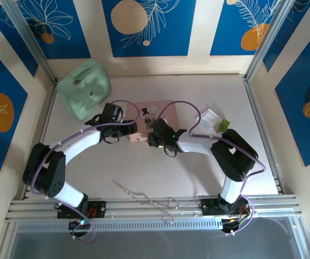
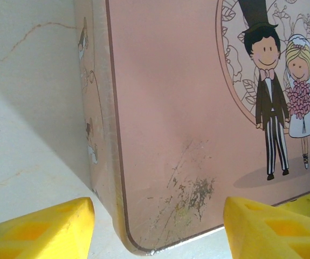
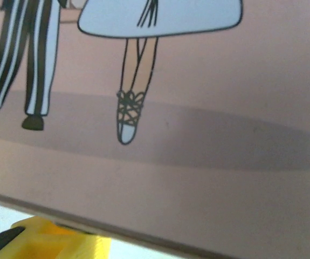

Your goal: Unlock the padlock with the key

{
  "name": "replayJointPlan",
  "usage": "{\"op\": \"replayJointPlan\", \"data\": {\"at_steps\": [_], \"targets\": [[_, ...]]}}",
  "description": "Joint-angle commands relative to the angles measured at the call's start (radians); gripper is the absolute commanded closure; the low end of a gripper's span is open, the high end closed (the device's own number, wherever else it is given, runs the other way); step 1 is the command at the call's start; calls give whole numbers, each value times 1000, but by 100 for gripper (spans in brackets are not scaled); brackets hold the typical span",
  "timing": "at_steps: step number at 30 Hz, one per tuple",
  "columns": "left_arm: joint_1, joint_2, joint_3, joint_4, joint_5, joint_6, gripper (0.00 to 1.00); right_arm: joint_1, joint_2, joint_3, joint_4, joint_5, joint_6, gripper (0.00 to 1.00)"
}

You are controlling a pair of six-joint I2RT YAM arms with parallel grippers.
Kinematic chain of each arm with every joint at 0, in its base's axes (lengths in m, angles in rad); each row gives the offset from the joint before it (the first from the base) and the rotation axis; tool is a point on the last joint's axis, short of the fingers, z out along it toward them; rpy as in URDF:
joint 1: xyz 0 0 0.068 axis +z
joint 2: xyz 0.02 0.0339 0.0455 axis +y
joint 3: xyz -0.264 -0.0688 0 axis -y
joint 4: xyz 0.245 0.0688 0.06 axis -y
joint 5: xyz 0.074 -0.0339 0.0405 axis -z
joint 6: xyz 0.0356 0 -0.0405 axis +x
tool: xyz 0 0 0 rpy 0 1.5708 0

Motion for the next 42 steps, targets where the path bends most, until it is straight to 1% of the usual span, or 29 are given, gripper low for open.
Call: {"op": "replayJointPlan", "data": {"at_steps": [1,12,15,18,21,24,26,30,33,36,39,42], "targets": [[-6,9,0,-24,11,13,36,-4,35,-1,38,-15,-40,56],[-6,12,-5,-17,23,6,36,6,70,36,19,-3,-48,61],[-6,13,-2,-17,24,8,36,11,69,45,-2,8,-41,66],[-5,14,0,-16,23,10,36,20,71,79,-86,51,-5,74],[-6,13,0,-17,21,11,36,24,94,157,-257,109,75,81],[-6,12,-2,-15,19,13,36,36,112,213,-374,127,145,83],[-4,12,-3,-16,18,12,36,44,115,224,-389,110,162,82],[-3,9,-3,-21,20,17,36,57,84,182,-324,91,147,72],[-1,3,-5,-22,20,20,36,55,36,112,-220,66,104,57],[2,2,-5,-24,21,22,36,45,-21,27,-77,9,28,49],[4,3,-3,-22,23,24,36,15,-58,-55,50,-52,-23,46],[5,3,0,-22,26,23,36,-34,-62,-108,145,-122,-64,48]]}}
